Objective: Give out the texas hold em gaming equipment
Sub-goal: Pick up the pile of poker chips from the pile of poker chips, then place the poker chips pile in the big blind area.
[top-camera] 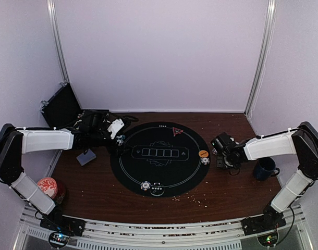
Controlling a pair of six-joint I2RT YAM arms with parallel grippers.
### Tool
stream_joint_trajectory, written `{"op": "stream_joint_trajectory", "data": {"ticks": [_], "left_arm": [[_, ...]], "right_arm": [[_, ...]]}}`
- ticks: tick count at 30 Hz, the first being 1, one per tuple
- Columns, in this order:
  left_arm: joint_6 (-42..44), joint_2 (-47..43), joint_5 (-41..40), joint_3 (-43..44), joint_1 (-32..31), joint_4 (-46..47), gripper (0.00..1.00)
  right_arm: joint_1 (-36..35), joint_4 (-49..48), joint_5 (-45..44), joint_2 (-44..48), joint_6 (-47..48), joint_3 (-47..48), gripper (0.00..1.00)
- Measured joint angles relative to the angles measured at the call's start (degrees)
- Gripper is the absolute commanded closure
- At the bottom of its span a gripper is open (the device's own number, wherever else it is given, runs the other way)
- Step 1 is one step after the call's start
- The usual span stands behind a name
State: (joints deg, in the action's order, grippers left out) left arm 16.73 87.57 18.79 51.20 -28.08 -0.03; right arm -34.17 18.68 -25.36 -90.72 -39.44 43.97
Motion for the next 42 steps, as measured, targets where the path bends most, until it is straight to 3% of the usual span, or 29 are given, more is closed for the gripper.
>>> {"op": "stream_joint_trajectory", "data": {"ticks": [27,37,42], "left_arm": [[-0.2,0.2,-0.2,0.0,0.0,0.0,0.02],[-0.3,0.3,-0.6,0.0,0.0,0.0,0.02],[-0.3,0.5,-0.7,0.0,0.0,0.0,0.02]], "right_arm": [[-1.7,-0.3,-0.5,3.0,0.5,-0.4,0.59],[-11.5,2.0,-3.7,4.5,-0.2,1.8,0.59],[-16.9,3.1,-4.8,-0.6,-3.1,7.3,0.59]]}}
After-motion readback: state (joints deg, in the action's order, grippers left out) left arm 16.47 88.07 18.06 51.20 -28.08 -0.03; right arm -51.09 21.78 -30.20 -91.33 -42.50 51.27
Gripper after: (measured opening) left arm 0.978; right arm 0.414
